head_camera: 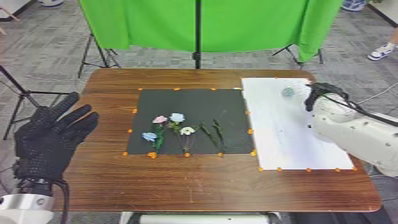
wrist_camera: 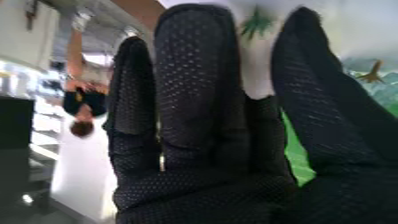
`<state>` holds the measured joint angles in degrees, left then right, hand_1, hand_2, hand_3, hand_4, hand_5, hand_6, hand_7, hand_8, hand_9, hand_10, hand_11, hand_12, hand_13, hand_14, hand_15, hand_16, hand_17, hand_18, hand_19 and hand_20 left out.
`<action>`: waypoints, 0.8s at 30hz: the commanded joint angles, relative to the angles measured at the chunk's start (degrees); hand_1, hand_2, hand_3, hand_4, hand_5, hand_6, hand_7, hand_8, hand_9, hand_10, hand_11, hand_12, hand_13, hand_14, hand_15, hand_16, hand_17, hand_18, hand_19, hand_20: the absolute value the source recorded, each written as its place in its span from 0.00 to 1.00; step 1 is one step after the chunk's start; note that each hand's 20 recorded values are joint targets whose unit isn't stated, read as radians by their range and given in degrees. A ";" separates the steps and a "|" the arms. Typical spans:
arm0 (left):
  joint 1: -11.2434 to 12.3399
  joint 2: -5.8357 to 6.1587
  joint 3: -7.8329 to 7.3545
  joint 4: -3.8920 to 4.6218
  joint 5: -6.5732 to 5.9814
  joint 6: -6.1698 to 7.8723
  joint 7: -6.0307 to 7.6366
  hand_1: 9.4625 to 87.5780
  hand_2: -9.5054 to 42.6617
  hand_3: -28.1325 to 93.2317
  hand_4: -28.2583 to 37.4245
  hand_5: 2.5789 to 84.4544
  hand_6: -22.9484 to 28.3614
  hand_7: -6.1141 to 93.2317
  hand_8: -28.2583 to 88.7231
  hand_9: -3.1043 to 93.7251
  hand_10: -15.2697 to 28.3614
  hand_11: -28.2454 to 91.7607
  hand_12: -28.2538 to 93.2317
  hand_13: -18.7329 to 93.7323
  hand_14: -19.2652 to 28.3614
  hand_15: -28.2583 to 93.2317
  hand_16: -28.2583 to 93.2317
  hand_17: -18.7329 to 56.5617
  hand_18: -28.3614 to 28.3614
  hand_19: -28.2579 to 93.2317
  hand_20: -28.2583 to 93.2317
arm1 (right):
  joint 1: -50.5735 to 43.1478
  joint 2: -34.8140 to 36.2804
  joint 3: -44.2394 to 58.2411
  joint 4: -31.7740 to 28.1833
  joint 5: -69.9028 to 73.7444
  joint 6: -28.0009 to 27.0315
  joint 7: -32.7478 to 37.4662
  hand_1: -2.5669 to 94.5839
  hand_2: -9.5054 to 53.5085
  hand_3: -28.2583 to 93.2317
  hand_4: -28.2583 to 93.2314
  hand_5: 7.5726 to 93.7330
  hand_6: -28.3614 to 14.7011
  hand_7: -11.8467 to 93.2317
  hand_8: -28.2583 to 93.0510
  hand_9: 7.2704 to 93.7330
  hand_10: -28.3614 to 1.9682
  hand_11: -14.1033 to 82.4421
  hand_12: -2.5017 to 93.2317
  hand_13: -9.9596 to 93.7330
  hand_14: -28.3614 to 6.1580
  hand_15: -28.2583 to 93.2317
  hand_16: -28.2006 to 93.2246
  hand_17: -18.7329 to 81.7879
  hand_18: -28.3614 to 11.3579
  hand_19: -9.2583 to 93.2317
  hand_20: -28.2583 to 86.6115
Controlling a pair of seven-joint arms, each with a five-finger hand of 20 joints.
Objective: Arrange flowers
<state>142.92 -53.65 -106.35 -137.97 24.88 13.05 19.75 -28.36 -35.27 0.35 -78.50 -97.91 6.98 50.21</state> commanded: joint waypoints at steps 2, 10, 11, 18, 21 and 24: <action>0.66 -0.59 0.49 0.26 0.09 -0.94 -0.21 0.13 0.35 0.85 0.00 0.40 0.64 0.22 0.16 0.36 0.85 0.46 0.32 0.38 1.00 0.64 0.16 0.13 1.00 0.73 0.28 | -0.22 1.18 -4.60 -2.98 -8.51 9.85 1.22 0.63 0.00 0.72 0.00 0.91 0.77 0.27 0.25 1.00 0.78 0.24 0.33 0.93 0.79 0.69 0.40 0.61 0.33 0.99 0.26; 1.50 -1.00 -0.52 -0.22 0.21 -0.54 -0.31 0.13 0.35 0.85 0.00 0.41 0.64 0.22 0.16 0.36 0.85 0.46 0.32 0.38 1.00 0.64 0.16 0.13 1.00 0.73 0.28 | 0.70 0.33 -3.88 -7.74 -14.83 16.95 4.62 0.61 0.00 0.77 0.00 0.94 0.74 0.27 0.26 1.00 0.76 0.30 0.32 0.94 0.79 0.69 0.40 0.62 0.33 1.00 0.29; 1.63 -0.96 -0.74 -0.30 0.29 -0.73 -0.30 0.13 0.35 0.85 0.00 0.41 0.64 0.22 0.16 0.36 0.85 0.46 0.32 0.38 1.00 0.64 0.16 0.13 1.00 0.73 0.28 | 1.26 0.00 -4.14 -8.91 -15.86 18.04 4.33 0.61 0.00 0.77 0.00 0.94 0.73 0.27 0.26 1.00 0.76 0.30 0.32 0.94 0.79 0.69 0.40 0.62 0.32 1.00 0.29; 1.28 -0.89 -1.05 -0.45 0.59 -0.85 -0.69 0.14 0.35 0.85 0.00 0.41 0.64 0.22 0.16 0.36 0.85 0.46 0.32 0.38 1.00 0.64 0.16 0.13 1.00 0.73 0.28 | 5.65 -8.26 -6.34 -14.80 -15.46 22.57 -2.19 0.59 0.00 0.79 0.00 0.95 0.72 0.26 0.27 1.00 0.74 0.31 0.31 0.95 0.79 0.69 0.40 0.62 0.31 1.00 0.32; 0.93 -0.75 -1.15 -0.40 0.68 -0.91 -1.07 0.14 0.35 0.85 0.00 0.41 0.65 0.22 0.16 0.36 0.85 0.46 0.32 0.38 1.00 0.64 0.16 0.13 1.00 0.73 0.28 | 5.53 -14.19 -6.97 -15.15 -14.86 22.94 -2.89 0.59 0.00 0.79 0.00 0.94 0.73 0.26 0.27 1.00 0.74 0.31 0.31 0.94 0.79 0.70 0.41 0.62 0.31 1.00 0.32; 0.52 -0.61 -1.03 -0.24 0.71 -1.28 -1.32 0.14 0.35 0.85 0.00 0.41 0.65 0.22 0.16 0.36 0.85 0.46 0.32 0.38 1.00 0.64 0.16 0.13 1.00 0.73 0.28 | 4.11 -20.38 -6.64 -14.08 -14.46 22.36 -2.40 0.59 0.00 0.80 0.00 0.94 0.73 0.26 0.27 1.00 0.74 0.31 0.31 0.94 0.78 0.70 0.41 0.61 0.31 1.00 0.33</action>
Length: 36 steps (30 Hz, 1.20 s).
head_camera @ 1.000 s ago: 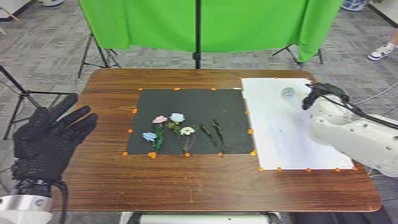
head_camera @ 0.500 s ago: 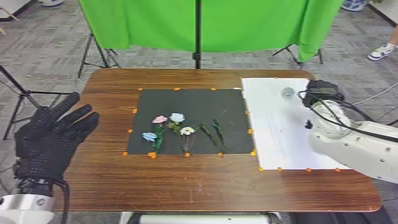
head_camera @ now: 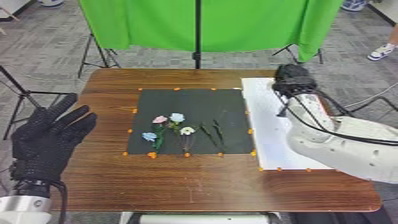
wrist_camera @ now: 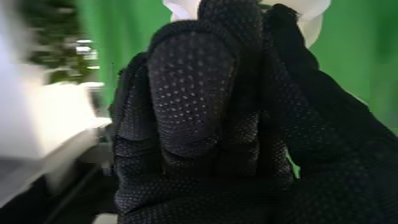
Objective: Arrange flowers
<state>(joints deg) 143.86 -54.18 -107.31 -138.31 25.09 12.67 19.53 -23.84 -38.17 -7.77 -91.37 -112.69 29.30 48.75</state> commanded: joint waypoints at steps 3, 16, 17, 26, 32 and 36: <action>-1.81 0.38 0.04 0.44 0.80 -1.52 -1.98 0.14 0.35 0.85 0.00 0.41 0.65 0.22 0.16 0.36 0.85 0.46 0.32 0.38 1.00 0.64 0.16 0.13 1.00 0.73 0.28 | -2.71 -20.74 3.09 -1.12 0.59 -1.33 -0.75 0.58 0.00 0.80 0.00 0.94 0.73 0.26 0.27 1.00 0.74 0.31 0.31 0.94 0.79 0.70 0.41 0.61 0.31 1.00 0.33; -1.26 0.06 -1.67 0.62 0.98 -2.75 -3.36 0.14 0.35 0.85 0.00 0.40 0.64 0.22 0.16 0.36 0.85 0.46 0.32 0.38 1.00 0.64 0.16 0.13 1.00 0.73 0.28 | -5.15 -22.10 0.28 -2.55 -0.71 -3.15 2.79 0.58 0.00 0.80 0.00 0.93 0.73 0.26 0.27 1.00 0.75 0.31 0.32 0.94 0.77 0.71 0.41 0.61 0.30 1.00 0.34; -1.36 0.07 -1.62 0.64 0.96 -2.67 -3.47 0.14 0.35 0.85 0.00 0.41 0.64 0.22 0.16 0.36 0.85 0.46 0.32 0.38 1.00 0.64 0.16 0.13 1.00 0.73 0.28 | -5.11 -22.04 0.23 -2.40 -0.86 -3.11 3.09 0.58 0.00 0.80 0.00 0.93 0.73 0.26 0.27 1.00 0.75 0.31 0.32 0.93 0.77 0.71 0.41 0.61 0.30 1.00 0.34; -2.15 0.62 -1.14 0.78 1.01 -2.65 -2.97 0.14 0.35 0.85 0.00 0.41 0.64 0.22 0.16 0.36 0.85 0.46 0.32 0.38 1.00 0.64 0.16 0.13 1.00 0.73 0.28 | -5.21 -22.17 -0.05 -1.19 0.14 -5.10 3.49 0.58 0.00 0.80 0.00 0.93 0.73 0.26 0.27 1.00 0.74 0.31 0.32 0.93 0.77 0.71 0.40 0.61 0.29 1.00 0.35; -2.76 0.98 -0.47 1.04 0.96 -2.73 -2.69 0.14 0.35 0.85 0.00 0.41 0.64 0.22 0.16 0.36 0.85 0.46 0.32 0.38 1.00 0.64 0.16 0.13 1.00 0.73 0.29 | -5.43 -22.55 -0.87 -0.81 0.53 -6.19 3.64 0.57 0.00 0.80 0.00 0.91 0.72 0.26 0.26 1.00 0.74 0.31 0.33 0.93 0.76 0.72 0.40 0.60 0.29 1.00 0.35; -2.74 0.84 -0.47 1.03 0.86 -2.49 -2.72 0.14 0.35 0.85 0.00 0.41 0.64 0.22 0.16 0.36 0.85 0.46 0.32 0.38 1.00 0.64 0.16 0.13 1.00 0.73 0.29 | -5.55 -22.33 -0.99 -0.66 0.65 -7.10 3.76 0.56 0.00 0.80 0.00 0.87 0.72 0.25 0.24 1.00 0.74 0.32 0.32 0.93 0.76 0.71 0.40 0.61 0.27 1.00 0.35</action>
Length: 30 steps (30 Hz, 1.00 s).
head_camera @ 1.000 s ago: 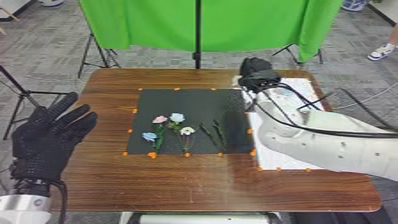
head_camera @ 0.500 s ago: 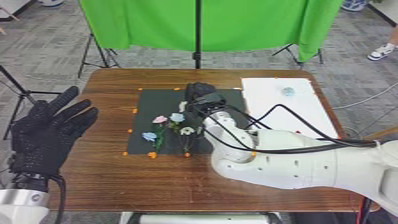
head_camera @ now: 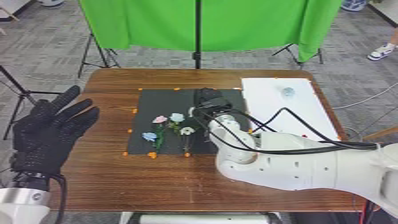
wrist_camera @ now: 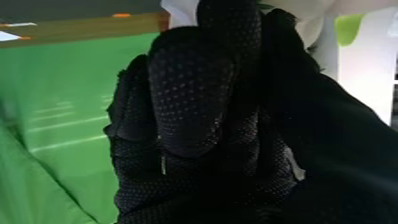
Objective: Arrange flowers
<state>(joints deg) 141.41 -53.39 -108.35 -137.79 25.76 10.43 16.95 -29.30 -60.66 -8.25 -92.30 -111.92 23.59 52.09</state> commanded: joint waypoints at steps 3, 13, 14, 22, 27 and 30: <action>-0.20 0.17 0.62 0.54 0.21 0.00 0.11 0.14 0.35 0.85 0.00 0.41 0.64 0.22 0.16 0.36 0.85 0.46 0.32 0.38 1.00 0.64 0.16 0.13 1.00 0.73 0.29 | -0.26 0.41 -0.02 0.19 0.40 -2.82 0.50 0.56 0.00 0.80 0.00 0.85 0.71 0.25 0.24 1.00 0.74 0.32 0.31 0.93 0.76 0.71 0.40 0.61 0.27 1.00 0.36; -0.50 -0.16 0.97 0.72 0.10 -0.13 -0.30 0.15 0.35 0.86 0.00 0.41 0.65 0.22 0.16 0.36 0.85 0.46 0.32 0.38 1.00 0.64 0.16 0.12 1.00 0.72 0.28 | -0.81 0.65 -0.09 -0.58 -0.84 -4.37 2.38 0.48 0.00 0.85 0.00 0.74 0.72 0.25 0.18 0.97 0.69 0.35 0.29 0.92 0.74 0.71 0.40 0.60 0.26 1.00 0.36; -0.46 -0.19 0.92 0.75 0.18 -0.15 -0.47 0.14 0.35 0.86 0.00 0.41 0.64 0.22 0.16 0.36 0.85 0.46 0.32 0.38 1.00 0.64 0.16 0.12 1.00 0.72 0.28 | -0.59 0.61 -0.50 -0.54 -1.30 -3.67 2.71 0.47 0.00 0.85 0.00 0.74 0.72 0.25 0.17 0.96 0.68 0.36 0.28 0.92 0.73 0.71 0.40 0.59 0.25 1.00 0.36; -0.68 -0.45 1.20 0.77 0.24 0.28 -1.07 0.15 0.35 0.86 0.01 0.40 0.64 0.22 0.16 0.36 0.85 0.46 0.32 0.38 1.00 0.65 0.16 0.12 1.00 0.72 0.28 | -0.60 1.04 0.52 -1.73 -0.89 -4.80 3.62 0.45 0.00 0.86 0.00 0.73 0.69 0.25 0.13 0.94 0.65 0.39 0.25 0.90 0.70 0.72 0.39 0.58 0.24 1.00 0.36; -0.64 -0.96 1.11 0.62 0.39 0.27 -1.73 0.15 0.34 0.86 0.01 0.40 0.64 0.22 0.16 0.36 0.85 0.46 0.32 0.38 1.00 0.65 0.16 0.12 1.00 0.72 0.28 | -1.11 1.74 1.36 -2.96 -1.10 -5.66 2.98 0.44 0.00 0.86 0.00 0.71 0.69 0.25 0.14 0.92 0.63 0.40 0.23 0.90 0.70 0.73 0.39 0.58 0.24 1.00 0.36; -0.61 -0.94 1.31 0.64 0.22 0.37 -1.34 0.15 0.34 0.85 0.01 0.40 0.64 0.22 0.16 0.36 0.85 0.46 0.32 0.38 1.00 0.65 0.16 0.12 1.00 0.72 0.28 | -1.10 1.57 1.46 -3.53 -1.09 -5.94 3.17 0.44 0.00 0.86 0.00 0.71 0.68 0.25 0.14 0.92 0.63 0.41 0.22 0.90 0.70 0.73 0.39 0.58 0.24 1.00 0.36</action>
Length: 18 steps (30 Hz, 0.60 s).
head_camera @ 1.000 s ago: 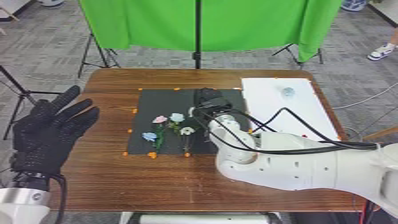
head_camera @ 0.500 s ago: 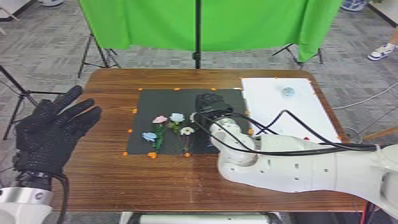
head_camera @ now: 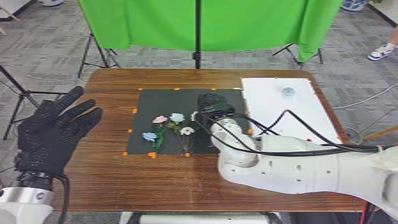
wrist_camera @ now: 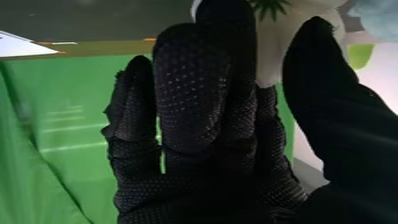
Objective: Arrange flowers
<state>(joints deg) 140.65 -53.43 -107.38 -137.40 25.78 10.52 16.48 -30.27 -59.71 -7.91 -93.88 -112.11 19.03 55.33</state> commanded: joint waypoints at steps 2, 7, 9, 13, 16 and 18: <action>-0.10 -0.90 0.52 0.32 0.37 0.30 -1.06 0.15 0.34 0.85 0.01 0.40 0.64 0.22 0.16 0.36 0.85 0.46 0.32 0.38 1.00 0.65 0.16 0.12 1.00 0.72 0.28 | 0.20 0.37 0.85 -2.10 -0.74 -1.17 0.01 0.44 0.00 0.86 0.00 0.71 0.68 0.25 0.14 0.92 0.63 0.41 0.21 0.90 0.69 0.74 0.39 0.58 0.24 1.00 0.36; -0.61 -1.02 0.73 0.44 0.49 0.14 -1.53 0.14 0.34 0.85 0.00 0.40 0.64 0.22 0.16 0.36 0.85 0.46 0.32 0.38 1.00 0.65 0.16 0.12 1.00 0.72 0.28 | -0.04 0.43 1.26 -2.29 -1.06 -1.50 -0.01 0.44 0.00 0.86 0.00 0.70 0.67 0.24 0.14 0.92 0.62 0.42 0.21 0.89 0.69 0.74 0.39 0.58 0.23 1.00 0.37; -0.26 -1.16 0.63 0.33 0.46 0.28 -1.42 0.14 0.34 0.85 0.00 0.40 0.64 0.22 0.16 0.36 0.85 0.46 0.32 0.38 1.00 0.65 0.16 0.12 1.00 0.72 0.28 | -0.11 0.63 1.54 -2.37 -1.14 -1.66 -0.13 0.43 0.00 0.86 0.00 0.70 0.67 0.24 0.14 0.92 0.62 0.42 0.21 0.89 0.69 0.74 0.39 0.58 0.23 1.00 0.37; 0.46 -1.11 0.58 0.11 0.35 0.53 -0.77 0.14 0.34 0.85 0.00 0.40 0.64 0.22 0.16 0.36 0.85 0.46 0.32 0.38 1.00 0.65 0.16 0.12 1.00 0.72 0.28 | 1.34 1.51 1.02 -2.73 -0.94 -0.46 0.28 0.43 0.00 0.85 0.00 0.70 0.67 0.24 0.14 0.92 0.62 0.42 0.21 0.89 0.69 0.74 0.39 0.58 0.22 1.00 0.37; 0.76 -1.25 0.29 -0.16 0.43 0.75 -0.95 0.15 0.35 0.85 0.00 0.40 0.64 0.22 0.16 0.36 0.85 0.46 0.32 0.38 1.00 0.65 0.16 0.12 1.00 0.72 0.28 | 3.37 3.21 1.28 -2.97 -1.17 1.12 0.56 0.43 0.00 0.85 0.00 0.70 0.67 0.24 0.14 0.92 0.62 0.42 0.21 0.89 0.69 0.74 0.38 0.58 0.22 1.00 0.37; 0.92 -1.16 0.21 -0.33 0.49 0.79 -0.92 0.14 0.35 0.85 0.00 0.40 0.64 0.22 0.16 0.36 0.85 0.46 0.32 0.38 1.00 0.65 0.16 0.12 1.00 0.72 0.28 | 4.79 5.12 2.05 -3.18 -0.76 1.52 0.30 0.42 0.00 0.85 0.00 0.70 0.67 0.24 0.14 0.92 0.62 0.42 0.21 0.89 0.68 0.74 0.38 0.57 0.22 1.00 0.37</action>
<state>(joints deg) 140.19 -53.98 -106.88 -137.39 25.91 10.62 15.86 -30.24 -58.85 -7.14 -96.11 -112.22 18.05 55.32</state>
